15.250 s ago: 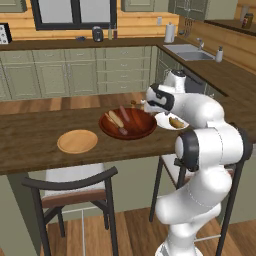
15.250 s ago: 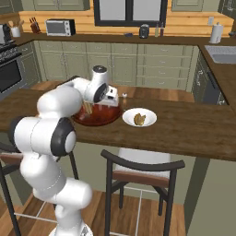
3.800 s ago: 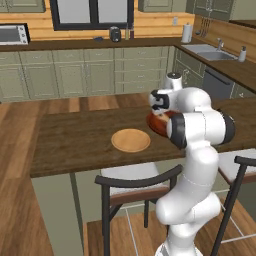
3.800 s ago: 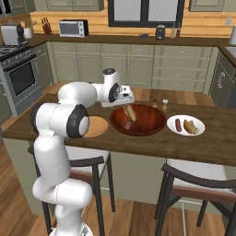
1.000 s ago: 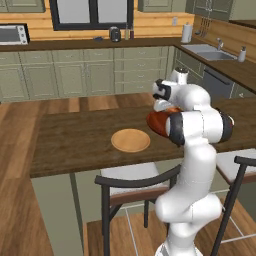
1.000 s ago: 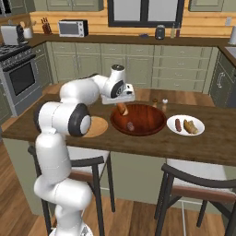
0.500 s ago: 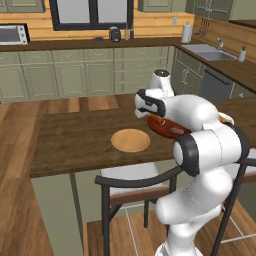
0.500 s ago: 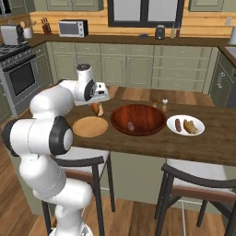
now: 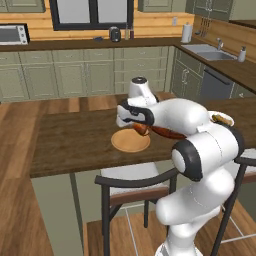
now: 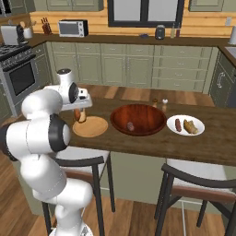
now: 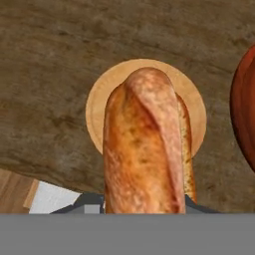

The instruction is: Place one bun and one sausage from the bowl on each plate.

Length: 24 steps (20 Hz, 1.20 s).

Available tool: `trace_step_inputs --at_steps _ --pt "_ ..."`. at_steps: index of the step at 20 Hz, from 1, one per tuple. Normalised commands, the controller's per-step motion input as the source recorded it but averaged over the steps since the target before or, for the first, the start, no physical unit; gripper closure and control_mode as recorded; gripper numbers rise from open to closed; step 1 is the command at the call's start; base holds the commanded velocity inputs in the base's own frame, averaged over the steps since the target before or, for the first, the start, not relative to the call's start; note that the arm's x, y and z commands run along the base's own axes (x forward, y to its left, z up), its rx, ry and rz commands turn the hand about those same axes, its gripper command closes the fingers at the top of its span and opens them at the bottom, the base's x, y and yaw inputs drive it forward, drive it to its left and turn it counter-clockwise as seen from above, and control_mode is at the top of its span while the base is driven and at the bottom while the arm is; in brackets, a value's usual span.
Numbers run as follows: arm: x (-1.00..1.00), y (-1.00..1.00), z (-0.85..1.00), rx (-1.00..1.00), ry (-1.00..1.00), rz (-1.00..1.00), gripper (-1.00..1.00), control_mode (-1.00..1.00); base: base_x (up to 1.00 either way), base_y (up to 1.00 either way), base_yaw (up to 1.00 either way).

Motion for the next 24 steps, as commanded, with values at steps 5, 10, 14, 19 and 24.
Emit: trace_step_inputs --at_steps 5,10,14,19,24 --pt "0.09 0.07 -0.42 -0.01 0.16 -0.03 1.00 -1.00 0.00 0.00 0.00" --pt "0.26 0.12 -0.50 -0.04 0.17 0.00 1.00 -1.00 0.00 0.00 0.00" --pt "0.36 0.07 -0.25 -0.04 0.10 0.00 1.00 -1.00 0.00 0.00 0.00" --pt "0.31 0.11 -0.39 -0.05 0.06 0.00 1.00 -1.00 0.00 0.00 0.00" --pt "0.03 0.13 -0.46 -0.03 0.06 0.00 1.00 -1.00 0.00 0.00 0.00"
